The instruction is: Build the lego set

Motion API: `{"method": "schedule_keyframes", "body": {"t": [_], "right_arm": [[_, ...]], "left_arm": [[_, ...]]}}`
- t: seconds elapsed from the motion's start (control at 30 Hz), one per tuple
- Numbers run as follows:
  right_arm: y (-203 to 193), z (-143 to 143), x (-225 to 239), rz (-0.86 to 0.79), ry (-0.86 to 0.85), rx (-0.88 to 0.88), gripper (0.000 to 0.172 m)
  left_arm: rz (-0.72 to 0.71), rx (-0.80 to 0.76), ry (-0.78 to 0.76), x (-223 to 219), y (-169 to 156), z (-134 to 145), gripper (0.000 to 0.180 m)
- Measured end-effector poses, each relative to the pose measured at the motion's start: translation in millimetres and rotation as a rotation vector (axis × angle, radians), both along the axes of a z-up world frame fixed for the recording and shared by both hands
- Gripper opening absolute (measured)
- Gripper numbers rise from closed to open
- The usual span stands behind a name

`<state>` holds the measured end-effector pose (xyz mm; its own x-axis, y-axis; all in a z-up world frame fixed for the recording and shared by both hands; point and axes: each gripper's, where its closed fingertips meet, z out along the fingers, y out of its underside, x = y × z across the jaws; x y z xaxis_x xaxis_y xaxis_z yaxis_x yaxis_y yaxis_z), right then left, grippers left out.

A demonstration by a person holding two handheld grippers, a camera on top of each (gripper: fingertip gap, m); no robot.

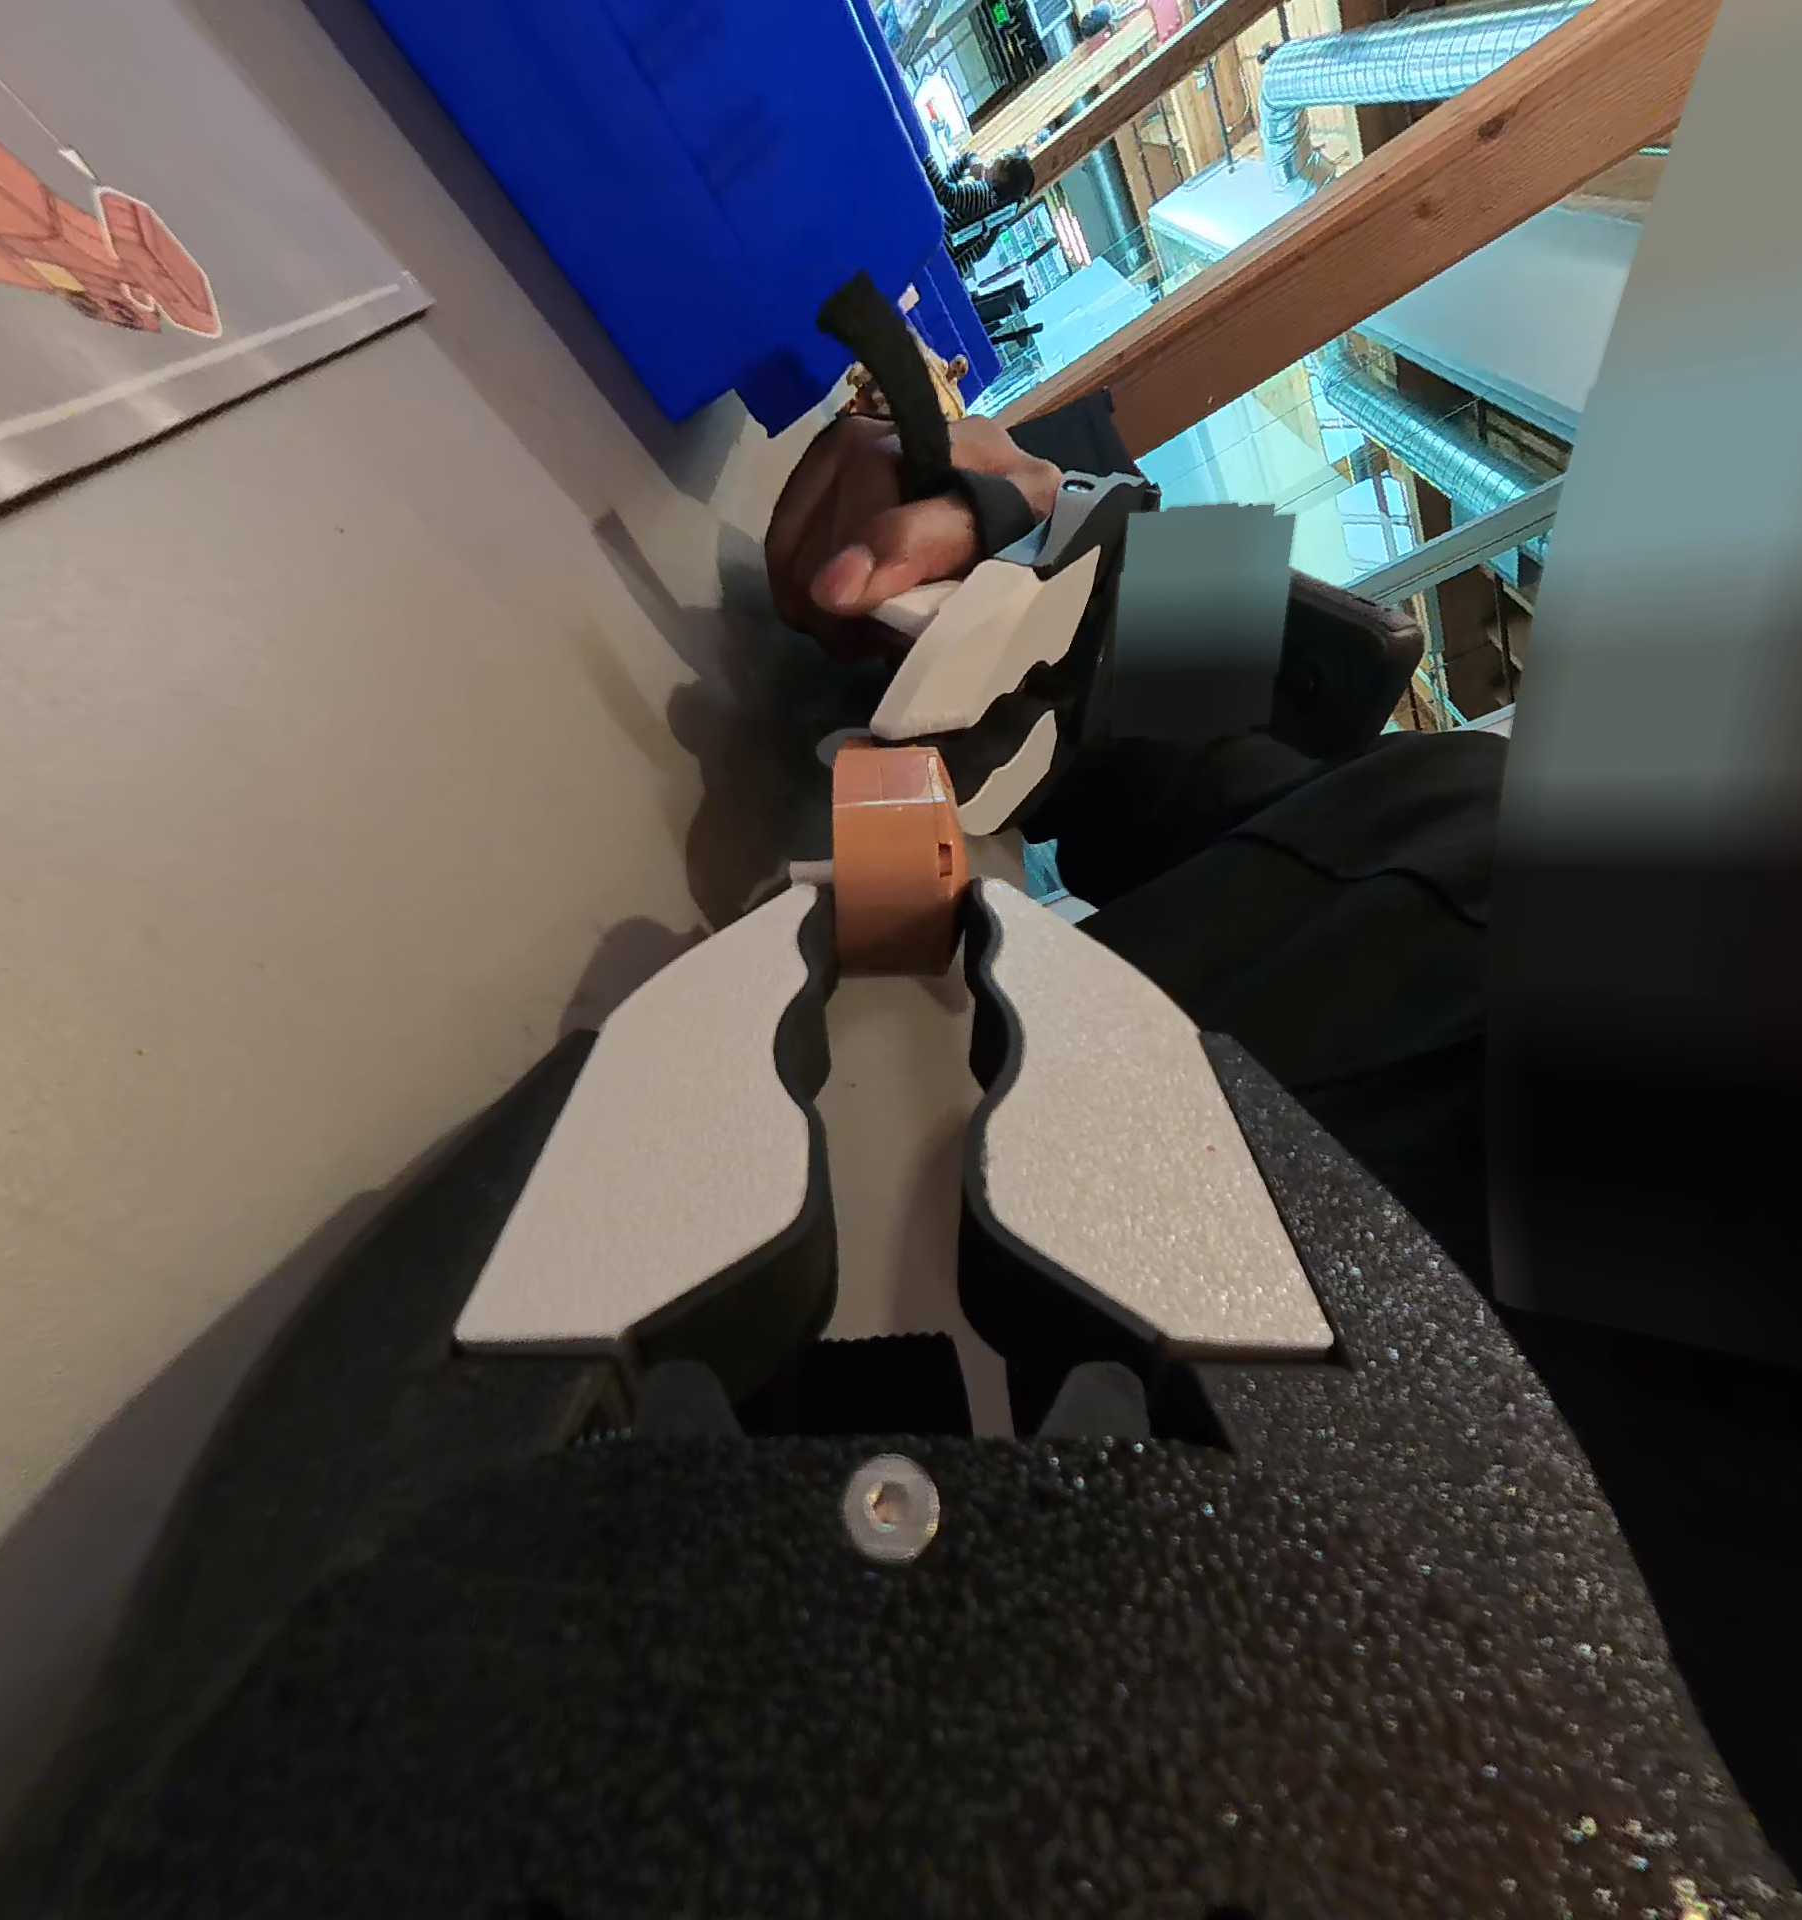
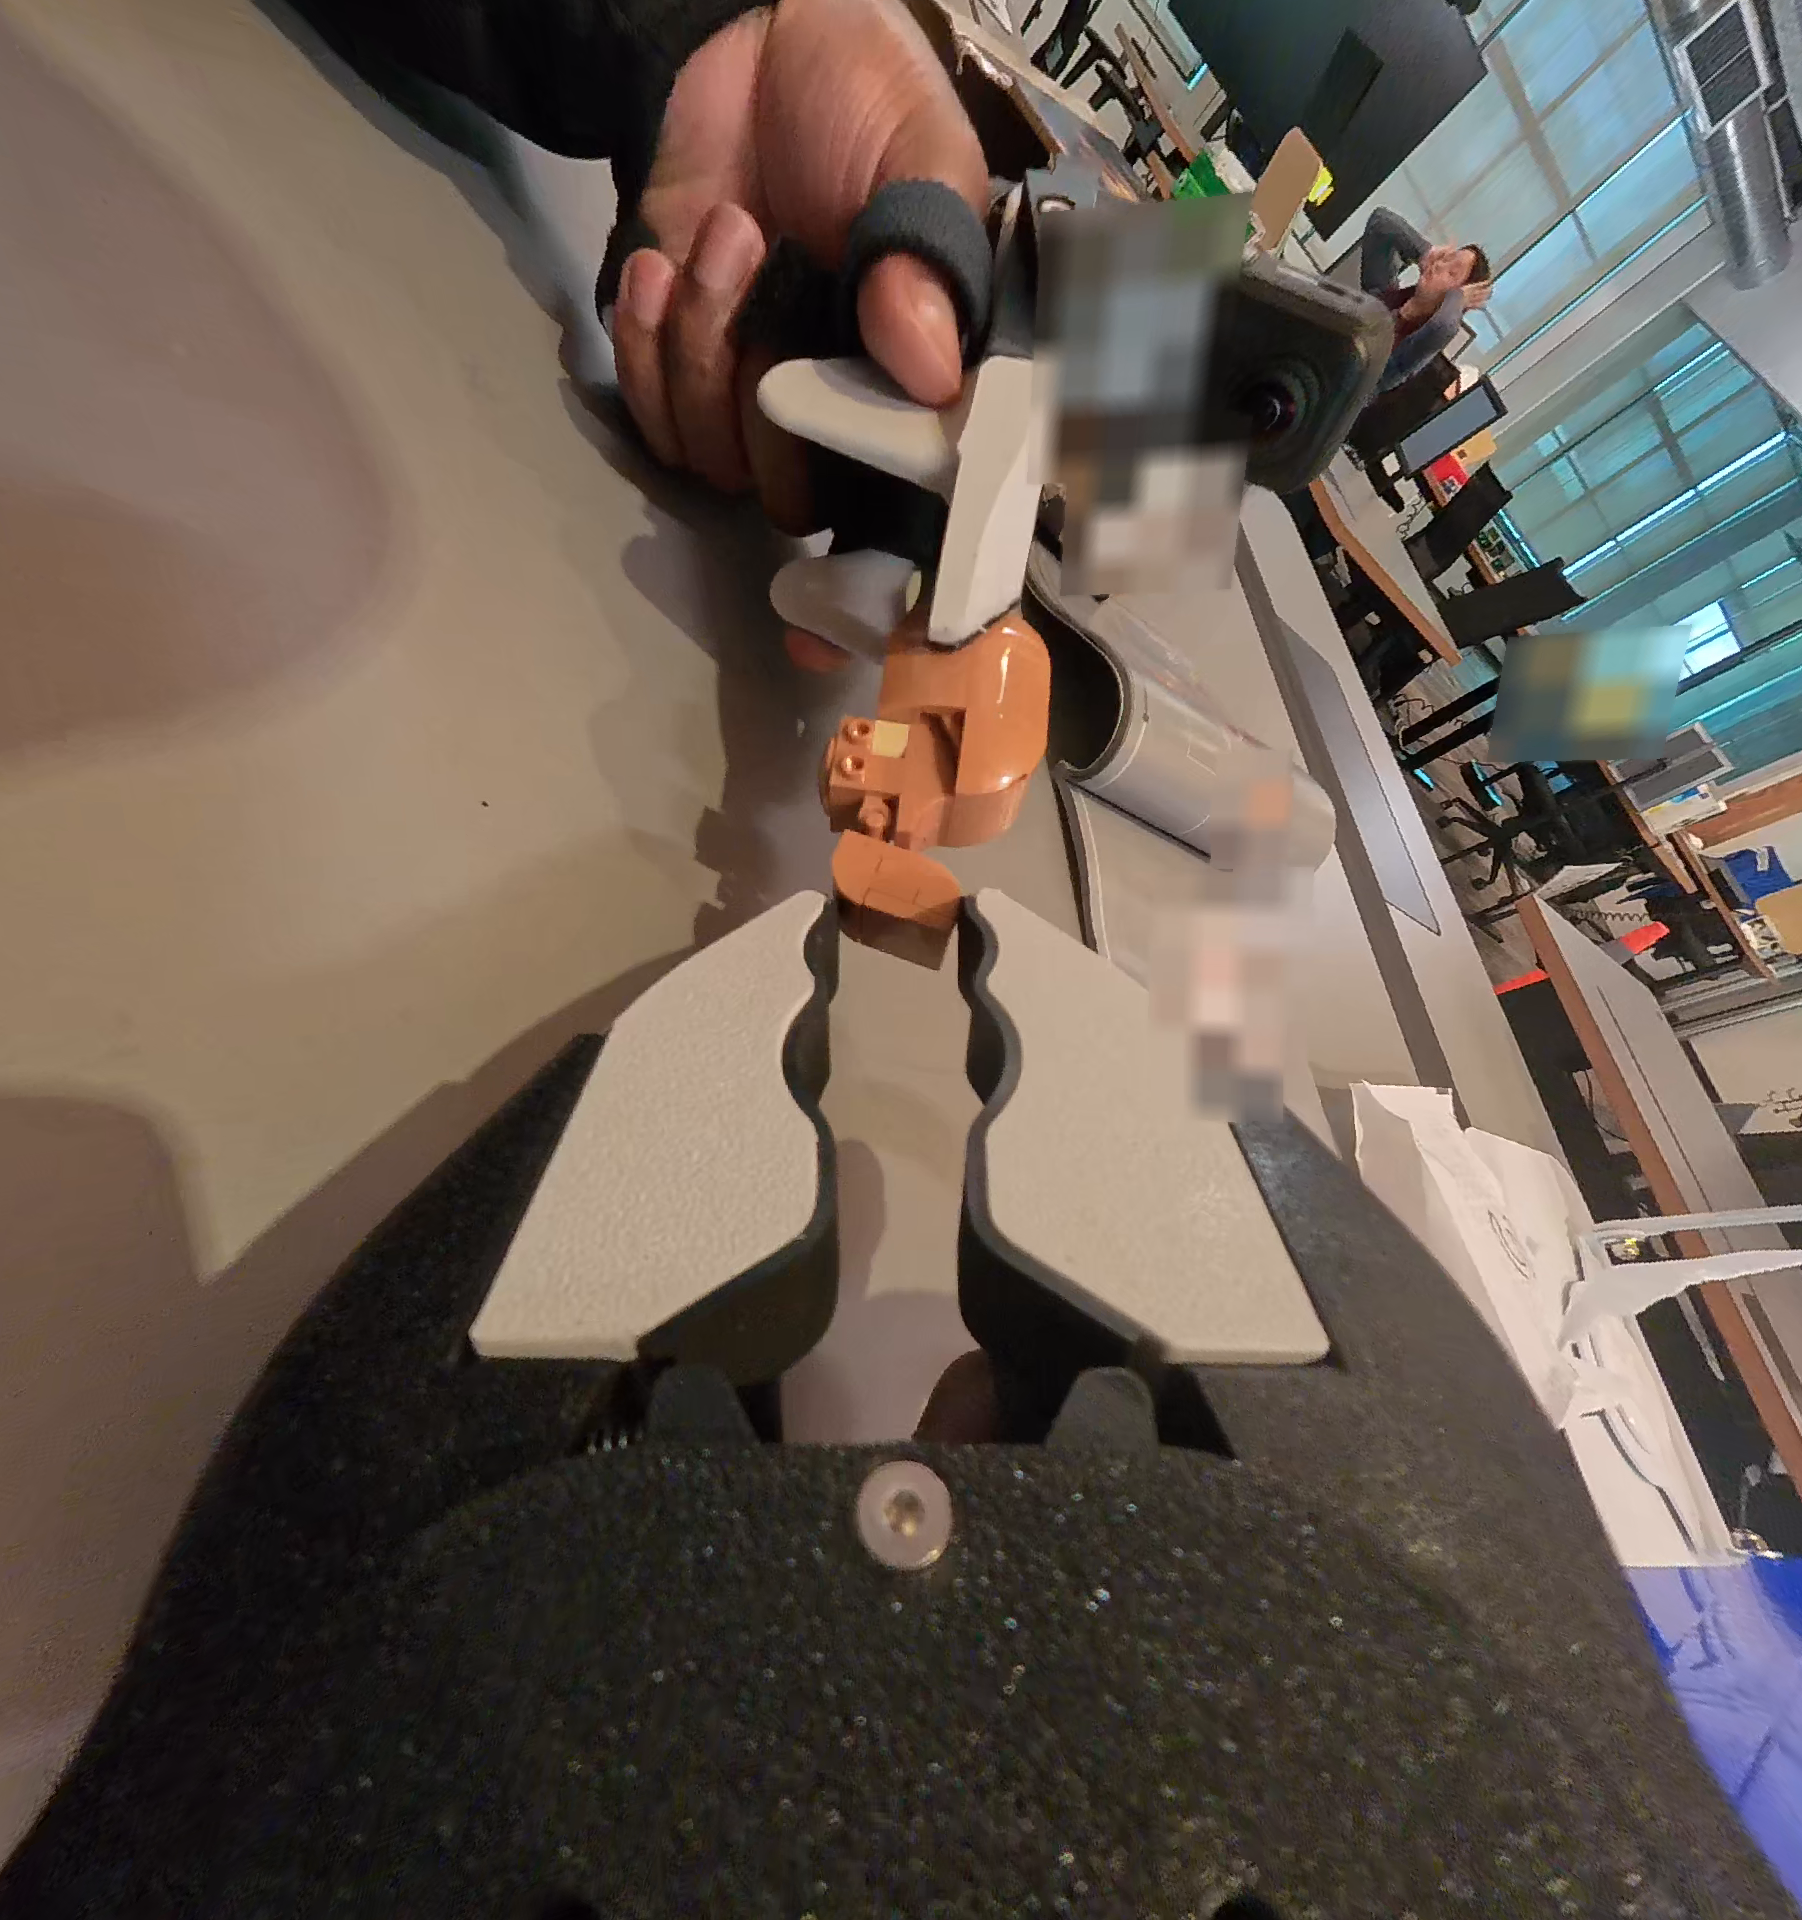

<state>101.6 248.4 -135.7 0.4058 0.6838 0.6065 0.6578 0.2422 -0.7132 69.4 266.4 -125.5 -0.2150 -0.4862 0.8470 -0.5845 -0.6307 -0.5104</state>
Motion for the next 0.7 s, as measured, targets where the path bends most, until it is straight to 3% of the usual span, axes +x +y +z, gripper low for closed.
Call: {"method": "schedule_keyframes", "body": {"t": [0.43,0.7], "right_arm": [[-11.0,9.2,-10.7,0.048,-0.090,0.215,0.022],[-2.7,10.2,-4.8,-0.019,-0.060,0.211,0.022]], "left_arm": [[-0.043,0.042,-0.095,-1.3,-8.1,12.0,0.024],[0.011,0.050,-0.104,2.2,-2.4,13.6,0.024]]}}
